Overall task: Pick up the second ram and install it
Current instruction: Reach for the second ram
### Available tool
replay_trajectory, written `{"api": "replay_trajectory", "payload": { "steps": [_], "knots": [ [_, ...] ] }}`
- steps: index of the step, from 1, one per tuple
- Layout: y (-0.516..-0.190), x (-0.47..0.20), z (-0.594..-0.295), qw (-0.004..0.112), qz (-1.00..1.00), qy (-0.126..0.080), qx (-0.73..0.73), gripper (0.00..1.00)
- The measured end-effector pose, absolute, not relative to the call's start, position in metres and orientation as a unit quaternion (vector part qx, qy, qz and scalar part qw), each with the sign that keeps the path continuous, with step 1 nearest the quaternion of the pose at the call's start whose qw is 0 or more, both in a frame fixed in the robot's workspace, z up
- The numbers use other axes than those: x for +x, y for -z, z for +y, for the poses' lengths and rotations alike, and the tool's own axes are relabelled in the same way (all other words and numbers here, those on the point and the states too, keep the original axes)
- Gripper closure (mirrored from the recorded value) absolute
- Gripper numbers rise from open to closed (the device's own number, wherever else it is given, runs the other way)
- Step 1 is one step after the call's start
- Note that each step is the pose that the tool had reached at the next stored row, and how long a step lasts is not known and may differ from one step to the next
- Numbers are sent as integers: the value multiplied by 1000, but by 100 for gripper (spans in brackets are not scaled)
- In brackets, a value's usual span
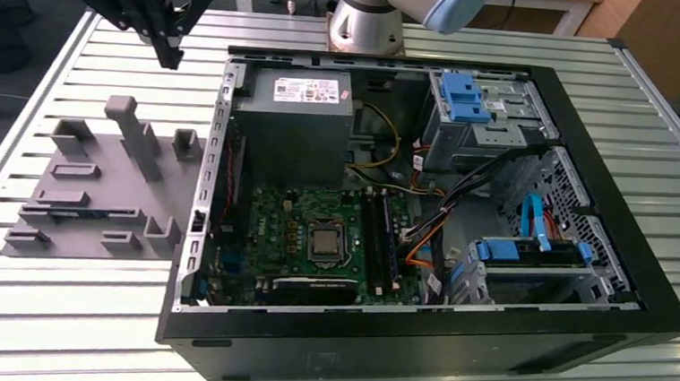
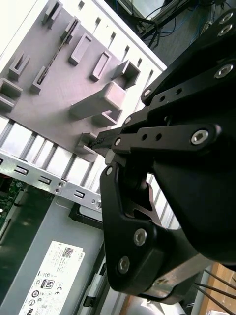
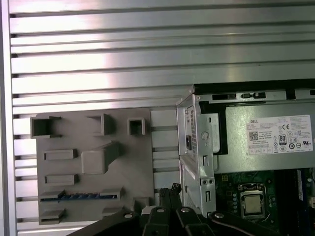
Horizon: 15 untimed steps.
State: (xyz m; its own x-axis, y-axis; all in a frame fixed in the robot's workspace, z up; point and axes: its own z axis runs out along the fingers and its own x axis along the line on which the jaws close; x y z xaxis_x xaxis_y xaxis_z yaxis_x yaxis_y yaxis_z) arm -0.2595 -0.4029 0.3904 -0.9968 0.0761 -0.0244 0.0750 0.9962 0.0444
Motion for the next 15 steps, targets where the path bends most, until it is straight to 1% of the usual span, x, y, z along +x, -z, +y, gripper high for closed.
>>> {"api": "replay_trajectory", "payload": {
  "steps": [5,15],
  "knots": [
    [-390,-266,-410,13,999,-22,38,89],
    [-390,-269,-410,13,999,-22,38,89]
  ]
}}
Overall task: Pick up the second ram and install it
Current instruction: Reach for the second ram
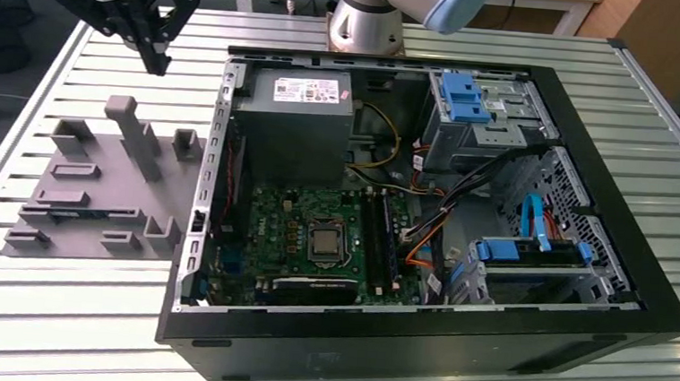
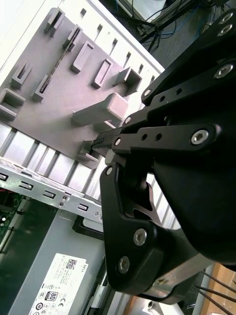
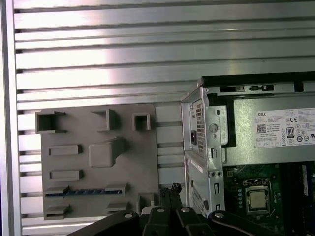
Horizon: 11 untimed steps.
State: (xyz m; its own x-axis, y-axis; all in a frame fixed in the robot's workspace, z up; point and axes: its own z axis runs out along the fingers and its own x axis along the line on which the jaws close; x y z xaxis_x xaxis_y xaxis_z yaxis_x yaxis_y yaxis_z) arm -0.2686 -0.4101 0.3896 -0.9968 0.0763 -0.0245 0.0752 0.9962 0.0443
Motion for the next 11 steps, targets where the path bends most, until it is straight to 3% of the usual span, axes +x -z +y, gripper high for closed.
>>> {"api": "replay_trajectory", "payload": {
  "steps": [11],
  "knots": [
    [-389,-278,-417,13,999,-22,38,89]
  ]
}}
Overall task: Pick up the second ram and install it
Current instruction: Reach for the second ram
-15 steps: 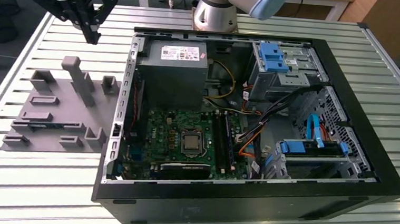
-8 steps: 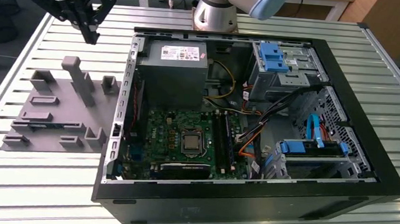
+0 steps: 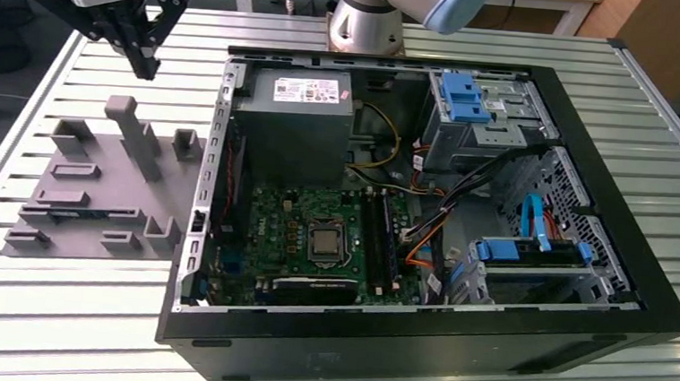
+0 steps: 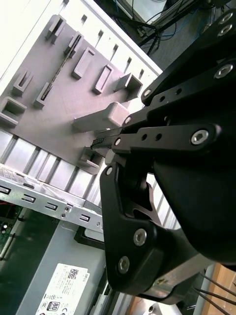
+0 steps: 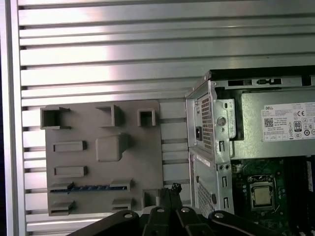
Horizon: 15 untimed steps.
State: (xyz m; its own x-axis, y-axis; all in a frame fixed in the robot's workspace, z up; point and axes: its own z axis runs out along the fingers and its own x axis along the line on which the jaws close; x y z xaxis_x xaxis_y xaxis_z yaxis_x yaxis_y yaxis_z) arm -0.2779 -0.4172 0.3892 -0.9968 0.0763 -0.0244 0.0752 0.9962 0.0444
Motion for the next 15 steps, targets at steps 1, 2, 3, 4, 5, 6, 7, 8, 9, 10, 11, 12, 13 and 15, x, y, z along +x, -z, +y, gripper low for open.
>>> {"api": "replay_trajectory", "payload": {
  "steps": [1,2,3,4,5,6,7,8,9,10,11,12,13,15],
  "knots": [
    [-389,-279,-418,13,999,-22,38,89],
    [-389,-281,-420,13,999,-22,38,89],
    [-389,-283,-421,13,999,-22,38,89],
    [-389,-285,-422,13,999,-22,38,89],
    [-389,-288,-424,13,999,-22,38,89],
    [-389,-291,-424,13,999,-22,38,89],
    [-389,-295,-425,13,999,-22,38,89],
    [-388,-299,-426,13,999,-22,38,89],
    [-388,-303,-426,13,999,-22,38,89],
    [-388,-308,-426,13,999,-22,38,89],
    [-388,-312,-427,13,999,-22,38,89],
    [-388,-316,-427,13,999,-22,38,89],
    [-388,-320,-427,13,999,-22,38,89],
    [-388,-329,-429,13,999,-22,38,89]
  ]
}}
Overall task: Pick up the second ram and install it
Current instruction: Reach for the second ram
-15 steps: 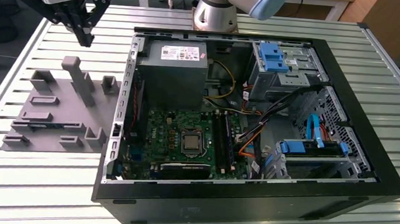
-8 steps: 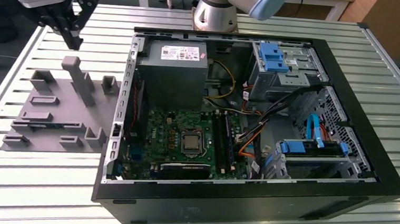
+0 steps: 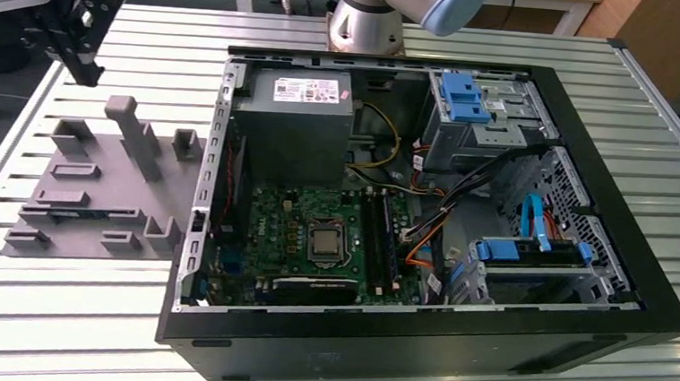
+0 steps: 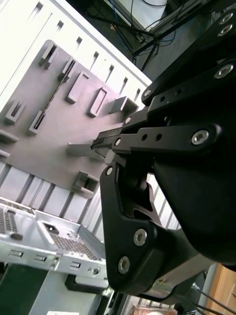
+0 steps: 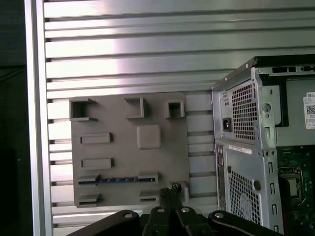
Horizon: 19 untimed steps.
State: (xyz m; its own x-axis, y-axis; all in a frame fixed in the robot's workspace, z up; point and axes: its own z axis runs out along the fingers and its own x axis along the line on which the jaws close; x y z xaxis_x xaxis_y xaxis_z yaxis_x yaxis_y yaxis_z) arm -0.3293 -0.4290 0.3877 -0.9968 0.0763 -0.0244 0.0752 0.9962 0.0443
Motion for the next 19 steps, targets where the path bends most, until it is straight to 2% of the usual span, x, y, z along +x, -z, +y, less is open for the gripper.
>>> {"api": "replay_trajectory", "payload": {
  "steps": [19],
  "knots": [
    [-386,-354,-437,13,999,-22,38,89]
  ]
}}
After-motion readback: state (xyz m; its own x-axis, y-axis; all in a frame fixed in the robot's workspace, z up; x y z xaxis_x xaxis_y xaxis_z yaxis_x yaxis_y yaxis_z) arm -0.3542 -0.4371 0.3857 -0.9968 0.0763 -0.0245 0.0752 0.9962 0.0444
